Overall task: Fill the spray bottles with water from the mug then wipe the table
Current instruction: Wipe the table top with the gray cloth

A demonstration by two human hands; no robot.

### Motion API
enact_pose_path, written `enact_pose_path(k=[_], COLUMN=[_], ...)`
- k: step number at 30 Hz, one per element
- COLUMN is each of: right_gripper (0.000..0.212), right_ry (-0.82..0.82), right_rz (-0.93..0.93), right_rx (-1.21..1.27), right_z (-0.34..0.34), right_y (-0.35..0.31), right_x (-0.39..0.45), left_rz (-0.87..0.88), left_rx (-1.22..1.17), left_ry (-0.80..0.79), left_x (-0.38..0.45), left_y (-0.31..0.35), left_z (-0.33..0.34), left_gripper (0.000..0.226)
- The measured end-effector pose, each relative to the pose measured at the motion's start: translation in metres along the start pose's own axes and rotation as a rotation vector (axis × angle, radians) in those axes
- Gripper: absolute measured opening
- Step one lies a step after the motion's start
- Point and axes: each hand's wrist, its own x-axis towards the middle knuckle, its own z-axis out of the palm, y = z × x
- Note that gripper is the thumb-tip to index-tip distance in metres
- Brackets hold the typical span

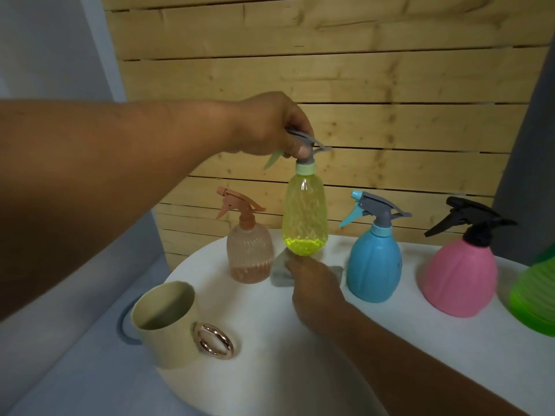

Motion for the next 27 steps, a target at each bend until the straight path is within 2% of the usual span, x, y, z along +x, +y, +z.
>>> enact_pose_path(k=[6, 9, 11, 13, 15, 19, 23, 25, 27], right_gripper=[0.041, 0.045, 0.050, 0.047, 0.044, 0.048, 0.048, 0.046, 0.042], right_ry=[-0.025, 0.059, -0.025, 0.005, -0.051, -0.038, 0.039, 0.011, 0.132], right_rz=[-0.161, -0.258, -0.250, -0.249, -0.260, -0.264, -0.316, -0.331, -0.322], right_rx=[0.144, 0.108, 0.141, 0.119, 0.184, 0.106, 0.051, 0.040, 0.021], right_z=[-0.002, -0.006, -0.007, -0.008, -0.012, -0.011, -0.001, 0.003, 0.014], right_y=[0.001, 0.009, 0.012, 0.014, 0.009, 0.005, 0.013, 0.016, 0.023], right_x=[-0.079, -0.100, -0.105, -0.109, -0.113, -0.114, -0.111, -0.108, -0.104], left_rz=[0.001, -0.009, -0.015, -0.026, -0.035, -0.055, -0.062, -0.064, -0.065], left_rx=[-0.016, -0.003, 0.002, -0.009, -0.031, -0.075, -0.078, -0.082, -0.069], left_ry=[-0.061, -0.094, -0.119, -0.130, -0.128, -0.128, -0.152, -0.169, -0.178], left_x=[0.001, 0.000, 0.000, -0.001, 0.000, 0.002, 0.007, 0.010, 0.012], left_y=[-0.015, -0.021, -0.023, -0.028, -0.031, -0.033, -0.030, -0.028, -0.026], left_z=[0.029, 0.041, 0.048, 0.053, 0.055, 0.057, 0.057, 0.058, 0.057], left_gripper=[0.021, 0.021, 0.021, 0.019, 0.018, 0.019, 0.019, 0.020, 0.021])
